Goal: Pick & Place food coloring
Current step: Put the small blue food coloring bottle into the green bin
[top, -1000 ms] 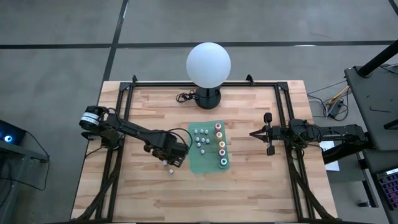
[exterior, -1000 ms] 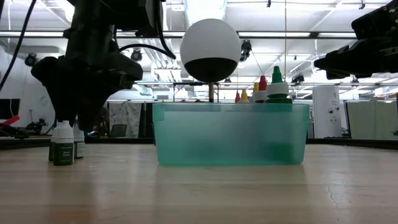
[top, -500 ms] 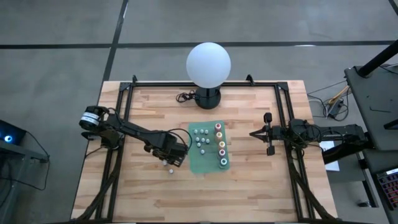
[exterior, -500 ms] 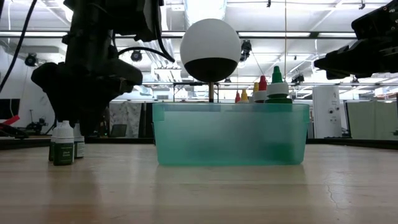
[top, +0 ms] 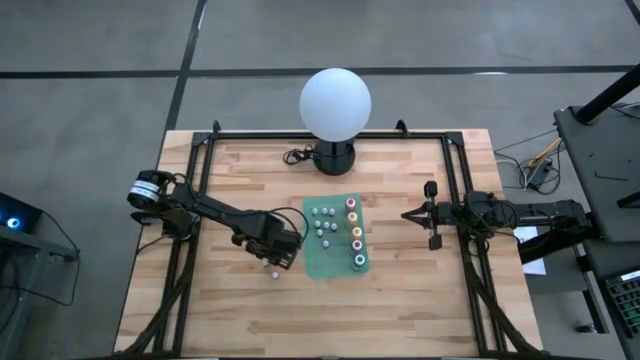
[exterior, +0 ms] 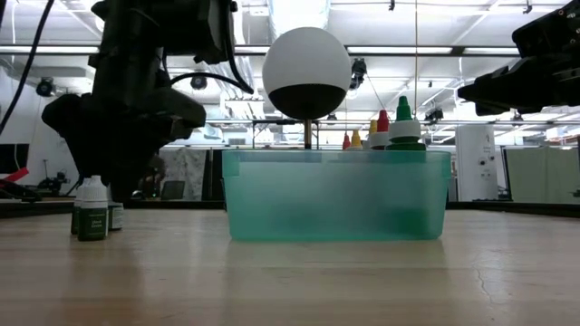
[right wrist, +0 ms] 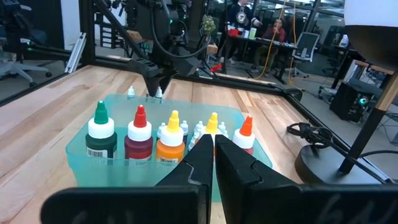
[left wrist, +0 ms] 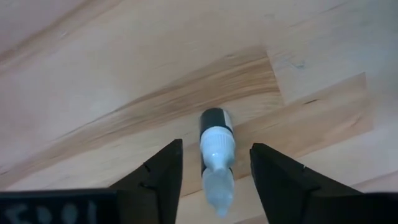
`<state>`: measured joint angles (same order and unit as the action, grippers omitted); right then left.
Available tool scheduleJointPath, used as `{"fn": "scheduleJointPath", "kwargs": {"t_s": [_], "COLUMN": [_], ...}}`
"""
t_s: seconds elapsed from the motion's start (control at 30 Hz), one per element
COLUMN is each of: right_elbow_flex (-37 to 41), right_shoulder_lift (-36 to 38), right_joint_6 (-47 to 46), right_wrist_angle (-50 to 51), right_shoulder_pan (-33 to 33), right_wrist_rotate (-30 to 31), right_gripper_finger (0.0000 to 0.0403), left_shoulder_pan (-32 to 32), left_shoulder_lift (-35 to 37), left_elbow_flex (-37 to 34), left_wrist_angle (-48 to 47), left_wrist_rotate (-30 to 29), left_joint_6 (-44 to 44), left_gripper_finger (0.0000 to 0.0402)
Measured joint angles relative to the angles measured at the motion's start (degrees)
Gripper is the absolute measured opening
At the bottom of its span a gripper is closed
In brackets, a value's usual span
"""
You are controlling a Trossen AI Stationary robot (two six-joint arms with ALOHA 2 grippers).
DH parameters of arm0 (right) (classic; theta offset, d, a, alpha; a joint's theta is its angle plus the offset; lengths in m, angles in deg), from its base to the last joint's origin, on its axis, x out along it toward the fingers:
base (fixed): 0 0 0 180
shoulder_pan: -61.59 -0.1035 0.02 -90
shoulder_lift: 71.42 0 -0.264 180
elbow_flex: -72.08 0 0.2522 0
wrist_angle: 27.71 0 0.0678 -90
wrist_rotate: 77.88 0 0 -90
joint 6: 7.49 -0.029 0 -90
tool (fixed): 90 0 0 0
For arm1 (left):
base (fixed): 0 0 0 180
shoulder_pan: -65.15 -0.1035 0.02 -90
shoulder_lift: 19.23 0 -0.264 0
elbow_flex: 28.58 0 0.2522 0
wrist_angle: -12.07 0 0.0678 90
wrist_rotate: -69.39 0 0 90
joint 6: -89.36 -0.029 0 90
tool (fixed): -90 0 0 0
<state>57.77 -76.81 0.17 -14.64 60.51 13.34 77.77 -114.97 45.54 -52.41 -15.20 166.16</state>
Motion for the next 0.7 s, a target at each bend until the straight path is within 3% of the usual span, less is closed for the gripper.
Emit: {"fn": "scheduleJointPath", "kwargs": {"t_s": [0.27,0.7], "right_elbow_flex": [0.0,0.0], "right_shoulder_lift": [-0.01,0.0], "right_joint_6": [0.01,0.0], "right_wrist_angle": [0.01,0.02], "right_shoulder_pan": [0.0,-0.02], "right_wrist_rotate": [-0.01,-0.01], "right_gripper_finger": [0.0009,0.0009], "left_shoulder_pan": [-0.02,-0.13], "left_shoulder_lift": [0.0,0.0], "left_elbow_flex": [-0.07,-0.43], "left_wrist_angle": [0.4,0.83], "left_wrist_rotate": [0.03,0.11], "left_joint_6": [-0.14,-0.22], "left_gripper_finger": [0.0104,0.0056]}}
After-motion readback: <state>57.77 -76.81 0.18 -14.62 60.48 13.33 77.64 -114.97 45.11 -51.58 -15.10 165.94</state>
